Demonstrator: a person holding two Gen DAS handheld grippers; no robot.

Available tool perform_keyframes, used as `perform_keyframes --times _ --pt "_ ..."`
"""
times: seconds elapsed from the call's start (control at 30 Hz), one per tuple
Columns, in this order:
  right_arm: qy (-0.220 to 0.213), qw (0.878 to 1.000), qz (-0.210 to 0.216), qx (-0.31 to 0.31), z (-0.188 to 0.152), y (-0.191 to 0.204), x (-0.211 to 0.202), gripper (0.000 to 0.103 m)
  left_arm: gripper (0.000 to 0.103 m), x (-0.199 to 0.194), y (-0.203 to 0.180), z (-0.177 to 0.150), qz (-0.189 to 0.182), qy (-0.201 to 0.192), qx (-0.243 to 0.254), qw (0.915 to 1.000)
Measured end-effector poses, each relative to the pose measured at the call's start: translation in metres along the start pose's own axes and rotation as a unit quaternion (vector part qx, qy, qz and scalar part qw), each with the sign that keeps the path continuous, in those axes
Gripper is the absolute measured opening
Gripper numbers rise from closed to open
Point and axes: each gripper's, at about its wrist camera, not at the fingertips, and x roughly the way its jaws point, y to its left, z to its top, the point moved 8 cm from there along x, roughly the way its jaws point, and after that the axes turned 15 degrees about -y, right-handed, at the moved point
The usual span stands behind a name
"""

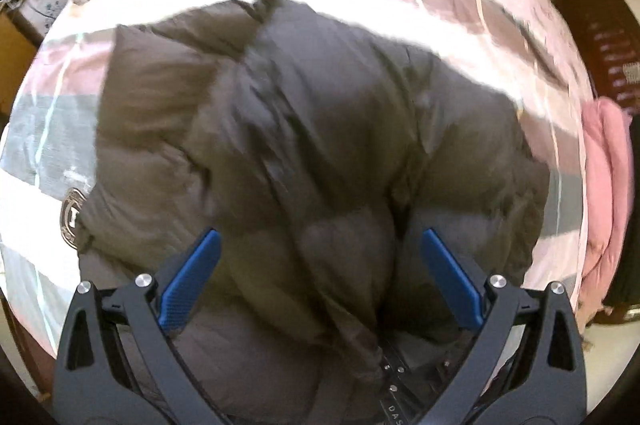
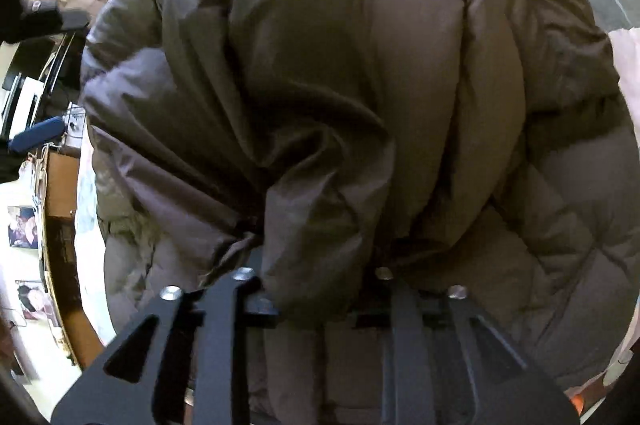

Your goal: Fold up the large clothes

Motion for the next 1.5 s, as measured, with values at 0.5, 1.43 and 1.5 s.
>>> perform_keyframes --times 0.5,1.43,1.5 --pt "-0.097 0.962 0.039 0.251 0.066 -0.06 -0.066 0.098 0.101 0.04 -0.016 -0.054 -0.032 0.079 0.013 0.9962" --pt "-0.192 0.978 -0.018 0.084 0.19 -0.006 -0.025 0.073 0.101 0.019 0.015 0.043 0.083 -0.084 0.043 0.992" --pt "-0.197 0.978 -0.039 0.057 0.209 0.0 -0.011 0.073 0.101 0.033 0.01 0.062 0.094 -0.094 0.047 0.99"
